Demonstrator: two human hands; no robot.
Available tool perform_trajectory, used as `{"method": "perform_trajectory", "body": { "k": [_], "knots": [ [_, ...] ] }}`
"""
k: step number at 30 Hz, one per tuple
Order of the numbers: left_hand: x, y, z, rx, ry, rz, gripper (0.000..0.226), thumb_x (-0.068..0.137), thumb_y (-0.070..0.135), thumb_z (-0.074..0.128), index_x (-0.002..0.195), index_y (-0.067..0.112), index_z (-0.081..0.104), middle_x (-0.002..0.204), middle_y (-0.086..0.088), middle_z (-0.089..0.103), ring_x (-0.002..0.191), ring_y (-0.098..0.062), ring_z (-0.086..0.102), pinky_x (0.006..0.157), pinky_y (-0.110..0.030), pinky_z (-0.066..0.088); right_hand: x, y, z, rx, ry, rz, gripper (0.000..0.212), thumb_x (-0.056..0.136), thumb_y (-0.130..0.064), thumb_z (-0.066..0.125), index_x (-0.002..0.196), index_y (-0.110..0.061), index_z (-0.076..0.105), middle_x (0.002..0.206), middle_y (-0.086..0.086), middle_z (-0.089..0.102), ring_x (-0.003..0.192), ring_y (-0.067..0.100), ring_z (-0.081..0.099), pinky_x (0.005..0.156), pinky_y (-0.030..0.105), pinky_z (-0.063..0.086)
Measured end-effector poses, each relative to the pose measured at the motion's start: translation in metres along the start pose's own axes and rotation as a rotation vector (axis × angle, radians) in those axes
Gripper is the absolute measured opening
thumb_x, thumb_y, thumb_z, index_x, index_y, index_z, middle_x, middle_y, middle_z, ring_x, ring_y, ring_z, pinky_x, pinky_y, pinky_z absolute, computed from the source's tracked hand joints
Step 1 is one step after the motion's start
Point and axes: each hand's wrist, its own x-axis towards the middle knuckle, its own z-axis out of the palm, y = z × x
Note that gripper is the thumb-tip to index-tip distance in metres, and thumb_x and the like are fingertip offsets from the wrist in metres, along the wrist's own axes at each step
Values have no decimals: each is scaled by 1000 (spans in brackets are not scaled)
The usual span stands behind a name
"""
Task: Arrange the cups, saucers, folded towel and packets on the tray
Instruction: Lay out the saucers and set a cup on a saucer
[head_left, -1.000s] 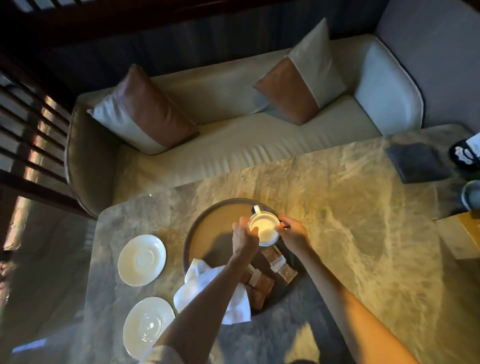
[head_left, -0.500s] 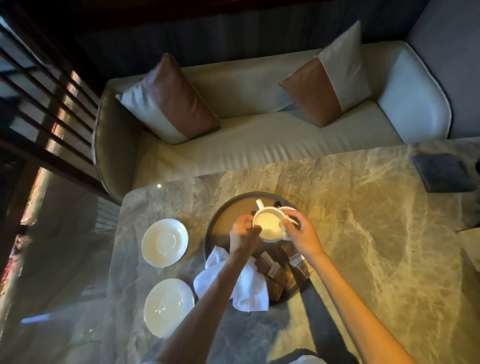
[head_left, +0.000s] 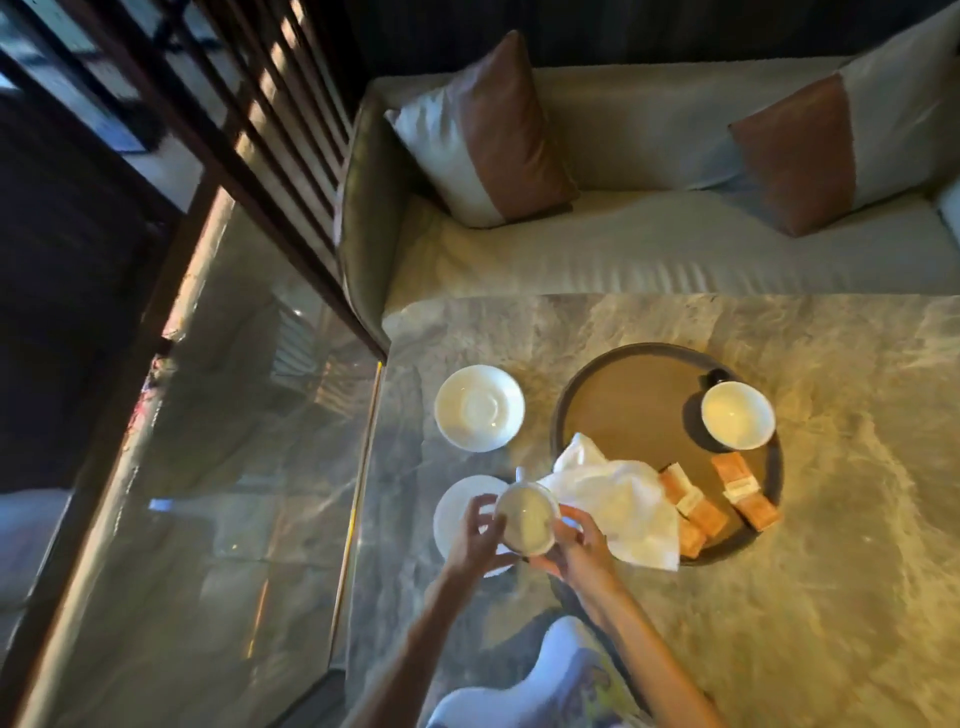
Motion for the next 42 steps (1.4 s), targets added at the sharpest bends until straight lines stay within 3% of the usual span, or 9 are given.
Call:
{"method": "perform_trajectory", "body": {
  "k": [4,7,9,13,16,19,23,33,42],
  "knots": [
    [-8,-30,-37,111,-19,-16,31,100,-4,41,128,9,36,88,-10,55,71,-21,56,68,-35,50,-8,38,28,-47,-14,20,29,97,2,48,124,-4,59,111,18,66,101,35,66,76,52,60],
    [-7,-39,-52,175,-19,15,39,95,-14,44,131,0,35,97,-17,52,80,-19,54,75,-38,54,-11,50,39,-70,-23,38,30,97,-1,49,110,-20,67,107,9,70,95,21,69,66,39,61],
    [-5,-38,-59,164,-11,38,42,94,-15,46,132,-2,35,103,-14,51,81,-12,54,64,-20,55,-8,52,47,-62,-16,62,29,98,-2,50,107,-25,66,112,12,68,102,28,68,65,40,62],
    [6,-32,-65,122,-47,32,35,97,-11,42,124,12,40,103,-18,51,76,-14,54,55,-20,51,5,46,61,-99,11,64,30,100,-3,46,126,-15,58,128,17,58,119,41,57,67,38,63],
    [7,-23,-65,166,2,74,54,71,35,81,107,22,43,100,-18,52,74,-15,51,56,-18,48,9,41,65,-133,6,60,35,103,-5,43,136,-11,53,136,16,53,125,39,52,84,48,60],
    [18,-30,-64,126,2,108,112,25,87,69,111,22,42,102,-5,54,89,-20,53,70,-31,48,14,39,66,-118,7,68,36,103,-4,42,137,-9,52,139,17,51,128,39,50,93,56,55],
    [10,-18,-66,129,-33,55,47,74,31,53,117,19,41,123,-21,50,106,-30,51,83,-47,49,13,38,66,-139,-9,63,35,103,-4,42,135,-11,54,138,15,52,128,37,51,89,51,58],
    [12,-19,-58,142,45,8,60,69,18,43,127,6,41,121,-19,51,111,-39,52,92,-61,51,13,42,60,-153,-25,51,31,102,-5,44,128,-15,57,133,13,53,123,33,53,70,35,63],
    [23,-30,-50,165,58,3,45,88,1,50,131,0,38,128,-29,49,103,-28,48,75,-41,50,15,42,50,-147,-63,57,31,102,-8,47,129,-19,56,130,11,56,120,30,54,80,41,62]
  ]
}}
